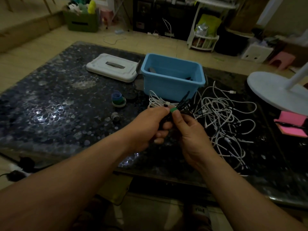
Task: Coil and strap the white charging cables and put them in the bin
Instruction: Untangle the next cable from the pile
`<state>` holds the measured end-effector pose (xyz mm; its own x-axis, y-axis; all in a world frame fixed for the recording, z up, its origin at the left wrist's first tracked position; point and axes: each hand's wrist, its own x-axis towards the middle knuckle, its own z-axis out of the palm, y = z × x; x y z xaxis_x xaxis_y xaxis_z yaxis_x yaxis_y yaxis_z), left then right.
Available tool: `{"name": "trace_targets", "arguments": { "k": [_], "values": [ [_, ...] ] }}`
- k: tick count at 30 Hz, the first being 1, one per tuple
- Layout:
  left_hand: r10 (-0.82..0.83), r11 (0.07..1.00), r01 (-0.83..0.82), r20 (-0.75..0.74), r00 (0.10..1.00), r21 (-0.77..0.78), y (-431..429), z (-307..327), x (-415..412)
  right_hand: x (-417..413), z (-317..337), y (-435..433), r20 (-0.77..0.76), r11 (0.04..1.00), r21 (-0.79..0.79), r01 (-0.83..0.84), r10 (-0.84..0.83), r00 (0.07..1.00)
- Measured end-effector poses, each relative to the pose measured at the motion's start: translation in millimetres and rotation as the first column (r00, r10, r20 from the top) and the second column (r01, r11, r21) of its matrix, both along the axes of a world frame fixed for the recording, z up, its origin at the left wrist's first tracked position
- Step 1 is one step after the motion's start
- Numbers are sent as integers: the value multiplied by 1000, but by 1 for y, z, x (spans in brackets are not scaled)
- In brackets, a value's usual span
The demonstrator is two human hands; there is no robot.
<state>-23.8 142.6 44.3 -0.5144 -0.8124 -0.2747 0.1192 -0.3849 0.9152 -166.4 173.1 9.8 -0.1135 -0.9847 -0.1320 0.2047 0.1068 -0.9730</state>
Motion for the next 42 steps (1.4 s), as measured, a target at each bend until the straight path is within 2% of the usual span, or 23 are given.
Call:
{"name": "trace_targets", "arguments": {
  "k": [2,5,7,9,11,14,17,19,21,22,23,24,25,26,27,28,30,33,35,38,42],
  "values": [
    [24,996,-22,-14,1000,90,1,-3,-3,3,3,1,88,999,26,-18,16,996],
    [89,996,-90,110,990,9,6,-10,-9,4,2,-2,50,996,51,74,-76,996],
    [111,994,-109,132,985,-19,10,-16,-14,1,2,-4,10,991,60,122,-123,992],
    [110,993,-113,63,992,45,13,-21,-17,0,0,-3,-9,989,90,119,-119,993],
    [131,975,-122,-37,991,185,13,-21,-17,3,2,2,30,992,110,65,-68,997],
    [144,924,-82,-140,980,374,15,-19,-14,7,-1,7,161,991,129,-23,2,987],
    [113,885,-9,-196,974,465,12,-20,-9,-1,-6,4,277,990,124,-71,35,960],
    [38,896,36,-157,987,443,12,-20,-7,-5,-6,4,269,988,127,-91,54,962],
    [-9,941,0,26,1000,339,13,-20,-10,-5,-4,3,235,988,138,-72,38,971],
    [22,959,-52,110,994,277,13,-22,-11,-6,-4,2,212,989,144,-39,8,977],
    [68,978,-103,189,980,181,12,-25,-12,-7,-2,1,133,991,137,13,-32,991],
    [121,990,-135,283,952,29,10,-28,-11,-9,-1,0,-72,990,119,73,-64,995],
    [165,983,-122,362,917,-140,7,-29,-8,-12,-2,-3,-373,991,80,108,-71,925],
    [193,964,-95,405,894,-250,4,-27,-4,-14,-3,-4,-643,995,28,97,-56,764],
    [211,951,-85,422,882,-298,2,-27,-1,-13,-5,-4,-787,999,-7,44,-33,616],
    [216,950,-95,404,889,-297,-1,-26,3,-10,-7,-2,-845,999,-26,-21,-11,535],
    [237,959,-164,331,913,-233,-7,-27,7,-2,-15,1,-865,989,-66,-131,9,501],
    [312,949,-286,274,910,-129,-13,-31,11,3,-22,-2,-828,974,-102,-202,29,560],
    [338,941,-333,251,907,-61,-17,-35,12,-1,-25,-11,-858,974,-122,-188,-8,513],
    [443,896,-433,277,852,-100,-25,-36,17,-5,-30,-29,-959,979,-153,-138,-114,258],
    [576,817,-564,240,782,-124,-35,-26,26,3,-32,-66,-966,933,-225,-282,-252,-64]
  ]
}}
